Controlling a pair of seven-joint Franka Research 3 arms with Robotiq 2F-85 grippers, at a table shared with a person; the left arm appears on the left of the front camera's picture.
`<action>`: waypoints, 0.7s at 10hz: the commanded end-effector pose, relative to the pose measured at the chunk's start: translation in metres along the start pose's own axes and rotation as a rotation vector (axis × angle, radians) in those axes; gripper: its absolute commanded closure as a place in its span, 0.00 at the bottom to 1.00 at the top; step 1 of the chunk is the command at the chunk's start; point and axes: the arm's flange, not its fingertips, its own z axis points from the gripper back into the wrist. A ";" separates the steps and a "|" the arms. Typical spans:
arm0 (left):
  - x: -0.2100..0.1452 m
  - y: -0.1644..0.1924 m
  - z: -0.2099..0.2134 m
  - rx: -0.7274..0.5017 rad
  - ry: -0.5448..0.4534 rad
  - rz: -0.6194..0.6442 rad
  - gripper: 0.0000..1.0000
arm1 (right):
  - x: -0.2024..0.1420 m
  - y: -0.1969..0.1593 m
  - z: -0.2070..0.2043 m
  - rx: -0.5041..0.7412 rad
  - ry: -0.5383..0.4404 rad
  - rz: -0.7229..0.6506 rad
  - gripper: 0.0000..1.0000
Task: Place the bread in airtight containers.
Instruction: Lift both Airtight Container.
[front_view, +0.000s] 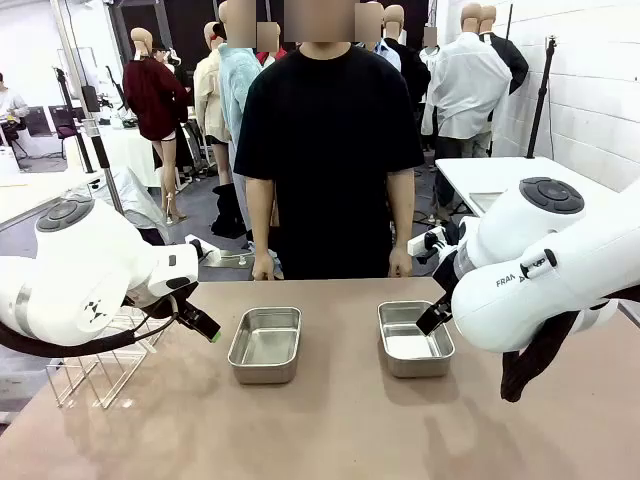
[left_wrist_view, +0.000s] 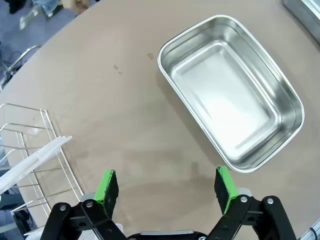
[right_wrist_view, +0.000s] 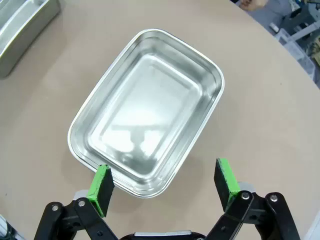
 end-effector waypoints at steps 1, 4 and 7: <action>0.000 0.000 0.000 0.000 0.000 0.000 0.00 | 0.000 0.000 0.000 0.000 0.000 0.000 0.00; 0.000 0.000 0.000 0.000 0.000 0.000 0.00 | 0.000 0.000 0.000 0.000 0.000 0.000 0.00; 0.000 0.000 0.000 0.000 0.000 0.000 0.00 | 0.000 0.000 0.000 0.000 0.000 0.000 0.00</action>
